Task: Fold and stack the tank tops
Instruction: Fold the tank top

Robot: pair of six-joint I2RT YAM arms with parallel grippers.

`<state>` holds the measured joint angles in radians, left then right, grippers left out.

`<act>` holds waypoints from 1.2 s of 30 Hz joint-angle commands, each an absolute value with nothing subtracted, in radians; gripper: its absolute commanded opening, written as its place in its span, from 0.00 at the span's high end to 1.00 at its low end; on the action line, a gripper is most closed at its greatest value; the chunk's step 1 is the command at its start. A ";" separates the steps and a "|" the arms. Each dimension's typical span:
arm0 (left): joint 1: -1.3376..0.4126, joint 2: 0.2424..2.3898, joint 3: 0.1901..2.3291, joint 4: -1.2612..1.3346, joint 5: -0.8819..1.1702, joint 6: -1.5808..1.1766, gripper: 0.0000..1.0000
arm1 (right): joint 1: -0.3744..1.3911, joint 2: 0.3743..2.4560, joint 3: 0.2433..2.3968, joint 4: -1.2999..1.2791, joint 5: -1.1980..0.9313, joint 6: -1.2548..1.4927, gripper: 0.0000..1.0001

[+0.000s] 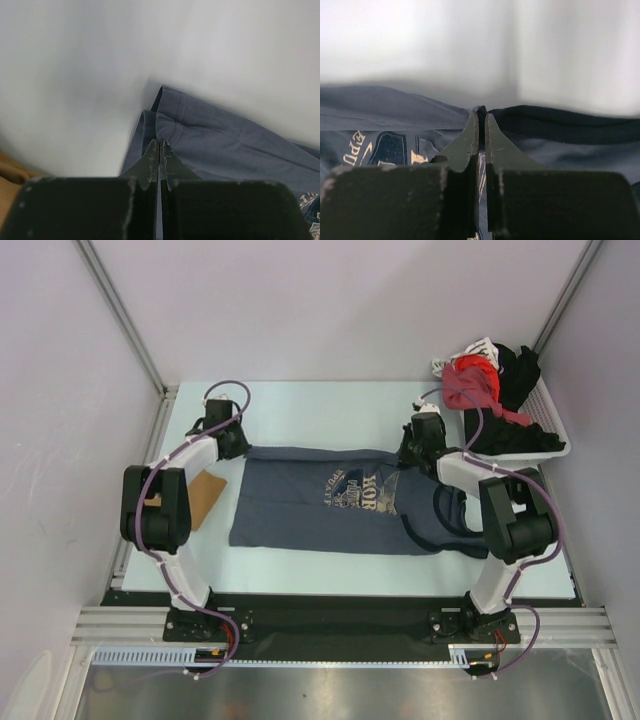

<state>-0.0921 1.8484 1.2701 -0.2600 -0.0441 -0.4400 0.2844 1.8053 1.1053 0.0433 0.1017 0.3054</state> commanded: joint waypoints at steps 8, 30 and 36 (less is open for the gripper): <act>-0.098 1.682 1.097 -0.164 -0.086 -0.485 1.00 | 0.391 1.550 0.842 0.173 0.345 0.324 1.00; -0.101 1.531 0.855 -0.144 -0.138 -0.528 0.99 | 0.558 1.416 0.632 0.109 0.525 0.446 0.99; -0.101 1.555 0.828 -0.136 -0.138 -0.528 0.99 | 0.571 1.453 0.623 0.081 0.558 0.498 0.95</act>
<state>-0.0990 1.5745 0.8310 -0.1600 -0.1062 -0.5159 0.5636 1.4391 0.6254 0.1017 0.4767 0.4534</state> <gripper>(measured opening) 0.007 0.055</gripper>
